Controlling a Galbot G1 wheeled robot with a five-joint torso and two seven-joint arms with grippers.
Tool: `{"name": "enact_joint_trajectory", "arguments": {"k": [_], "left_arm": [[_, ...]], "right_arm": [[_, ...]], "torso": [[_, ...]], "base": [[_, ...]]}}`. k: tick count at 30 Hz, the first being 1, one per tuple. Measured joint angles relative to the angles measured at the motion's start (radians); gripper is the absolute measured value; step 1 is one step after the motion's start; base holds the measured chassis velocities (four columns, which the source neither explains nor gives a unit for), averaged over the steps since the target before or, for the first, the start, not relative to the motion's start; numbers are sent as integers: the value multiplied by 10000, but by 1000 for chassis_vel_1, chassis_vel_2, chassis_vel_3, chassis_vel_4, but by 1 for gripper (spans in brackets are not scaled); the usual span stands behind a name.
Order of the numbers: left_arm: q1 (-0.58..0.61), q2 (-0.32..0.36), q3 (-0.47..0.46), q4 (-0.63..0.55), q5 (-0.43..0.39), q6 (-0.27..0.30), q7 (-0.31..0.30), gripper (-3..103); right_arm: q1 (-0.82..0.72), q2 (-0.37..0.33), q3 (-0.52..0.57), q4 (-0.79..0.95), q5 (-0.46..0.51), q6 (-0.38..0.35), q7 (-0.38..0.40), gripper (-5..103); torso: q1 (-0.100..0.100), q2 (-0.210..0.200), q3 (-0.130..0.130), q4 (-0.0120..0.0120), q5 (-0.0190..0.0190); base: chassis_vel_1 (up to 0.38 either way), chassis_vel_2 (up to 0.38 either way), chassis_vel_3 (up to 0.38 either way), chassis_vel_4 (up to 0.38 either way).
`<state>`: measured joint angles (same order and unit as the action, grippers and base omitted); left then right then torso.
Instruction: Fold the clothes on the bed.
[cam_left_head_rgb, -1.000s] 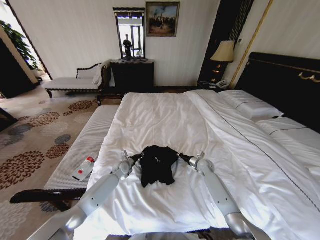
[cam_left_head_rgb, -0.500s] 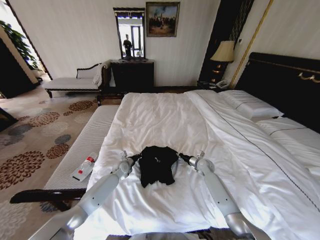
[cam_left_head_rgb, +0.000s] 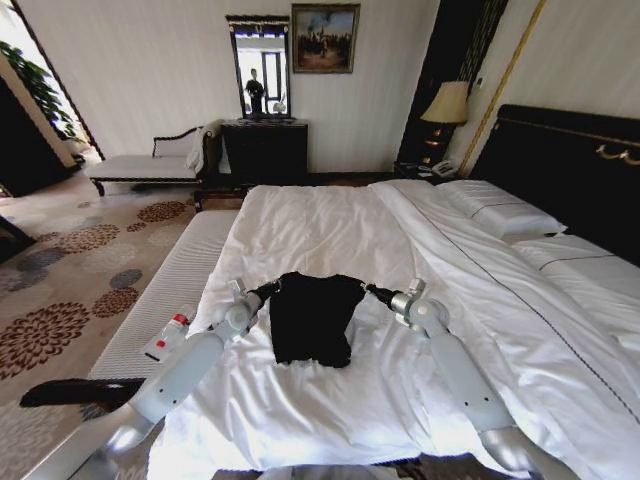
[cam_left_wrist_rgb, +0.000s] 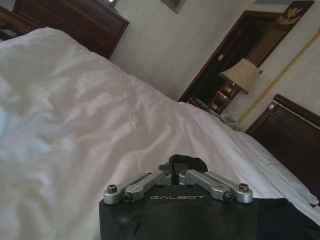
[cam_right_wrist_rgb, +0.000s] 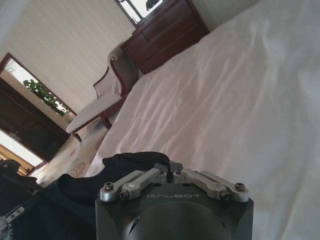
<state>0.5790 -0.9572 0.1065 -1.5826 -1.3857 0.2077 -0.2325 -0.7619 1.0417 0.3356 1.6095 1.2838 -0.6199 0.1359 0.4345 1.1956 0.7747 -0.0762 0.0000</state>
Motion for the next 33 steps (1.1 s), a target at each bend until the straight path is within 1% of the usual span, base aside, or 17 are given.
{"name": "enact_joint_trajectory", "arguments": {"k": [1,5,6,9,11,14,15,16,20,21,25,26,27,28,30,32,33], "left_arm": [[0,0,0,0,0,0,0,1],[-1231,769,179,-631,-723,57,-97,1],[-1231,769,179,-631,-723,57,-97,1],[-2212,1045,194,-1012,-1208,118,-275,1],[-2448,1070,213,-1082,-1299,143,-344,1],[-3500,1125,453,-1170,-1591,188,-558,1],[-3500,1125,453,-1170,-1591,188,-558,1],[-3832,1152,557,-1108,-1680,198,-574,1],[-5338,1248,1110,-613,-2084,254,-566,1],[-5338,1248,1110,-613,-2084,254,-566,1],[-6960,1246,1606,-255,-2601,314,-560,1],[-6960,1246,1606,-255,-2601,314,-560,1],[-7411,1222,1737,-241,-2820,352,-604,1],[-7411,1222,1737,-241,-2820,352,-604,1],[-7998,1239,1945,-314,-3099,401,-679,1],[-8301,1320,2079,-436,-3286,424,-739,1],[-8301,1320,2079,-436,-3286,424,-739,1]], "right_arm": [[0,0,0,0,0,0,0,1],[1158,-614,-558,930,492,-47,478,1],[1158,-614,-558,930,492,-47,478,1],[2178,-1086,-1003,1391,960,-81,803,1],[2391,-1213,-1070,1445,1041,-81,826,1],[3074,-1560,-1173,1441,1325,-32,918,1],[3074,-1560,-1173,1441,1325,-32,918,1],[3265,-1611,-1173,1386,1417,-6,983,1],[4123,-1820,-1063,1165,1883,58,1202,1],[4123,-1820,-1063,1165,1883,58,1202,1],[5222,-2188,-989,993,2576,80,1281,1],[5222,-2188,-989,993,2576,80,1281,1],[5586,-2314,-914,947,3012,82,1364,1],[5586,-2314,-914,947,3012,82,1364,1],[6003,-2538,-787,901,3613,86,1493,1],[6223,-2672,-723,901,4032,95,1596,1],[6223,-2672,-723,901,4032,95,1596,1]], "torso": [[0,0,0,0,0],[0,0,-1,6,1],[0,0,-1,6,1],[0,0,-1,9,-3],[0,1,0,9,-5],[0,0,0,-2,1],[0,0,0,-2,1],[0,0,0,-4,2],[1,0,1,7,0],[1,0,1,7,0],[1,-1,0,6,0],[1,-1,0,6,0],[0,0,-1,5,2],[0,0,-1,5,2],[-1,0,-2,-2,3],[-1,0,-1,-1,3],[-1,0,-1,-1,3]], "base": [[0,0,0,0],[0,0,0,0],[0,0,0,0],[0,0,0,0],[0,0,0,0],[0,0,0,0],[0,0,0,0],[0,0,0,0],[0,0,0,0],[0,0,0,0],[0,0,0,0],[0,0,0,0],[0,0,0,0],[0,0,0,0],[0,0,0,0],[0,0,0,0],[0,0,0,0]]}}
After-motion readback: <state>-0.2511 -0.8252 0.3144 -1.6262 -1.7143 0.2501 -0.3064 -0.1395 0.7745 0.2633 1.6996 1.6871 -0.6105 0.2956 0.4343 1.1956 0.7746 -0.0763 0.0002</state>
